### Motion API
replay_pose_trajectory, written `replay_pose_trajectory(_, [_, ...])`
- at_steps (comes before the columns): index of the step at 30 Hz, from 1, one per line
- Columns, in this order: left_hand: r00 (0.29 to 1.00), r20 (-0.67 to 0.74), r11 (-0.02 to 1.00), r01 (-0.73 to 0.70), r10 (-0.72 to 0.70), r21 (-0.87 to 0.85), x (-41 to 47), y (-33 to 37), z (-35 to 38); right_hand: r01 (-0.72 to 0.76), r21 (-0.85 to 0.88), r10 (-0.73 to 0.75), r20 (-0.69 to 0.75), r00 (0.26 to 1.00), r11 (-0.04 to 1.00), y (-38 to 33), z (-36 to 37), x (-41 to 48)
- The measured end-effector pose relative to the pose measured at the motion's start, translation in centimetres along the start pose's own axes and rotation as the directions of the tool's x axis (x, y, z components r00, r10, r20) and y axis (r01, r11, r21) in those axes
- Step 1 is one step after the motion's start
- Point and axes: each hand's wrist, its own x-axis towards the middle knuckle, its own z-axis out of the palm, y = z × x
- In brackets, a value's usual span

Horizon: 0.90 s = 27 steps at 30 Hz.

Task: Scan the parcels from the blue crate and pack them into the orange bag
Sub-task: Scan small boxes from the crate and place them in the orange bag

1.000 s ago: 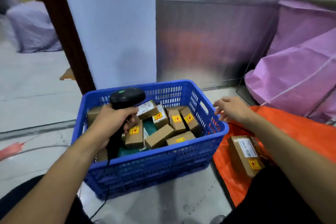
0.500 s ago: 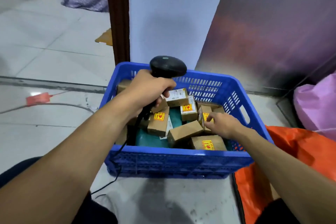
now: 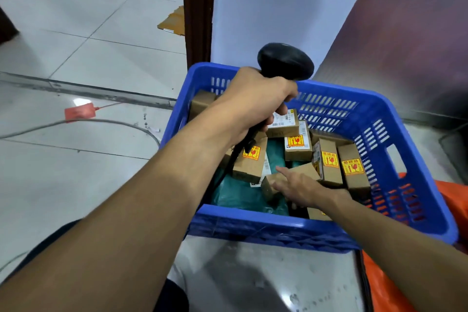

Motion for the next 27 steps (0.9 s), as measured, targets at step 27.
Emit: replay_pose_trajectory(27, [0.987, -0.159, 0.998, -0.024, 0.015, -0.054, -2.0, 0.6, -0.4, 0.467, 0.464, -0.037, -0.679, 0.733, 0.753, -1.8, -8.3, -13.6])
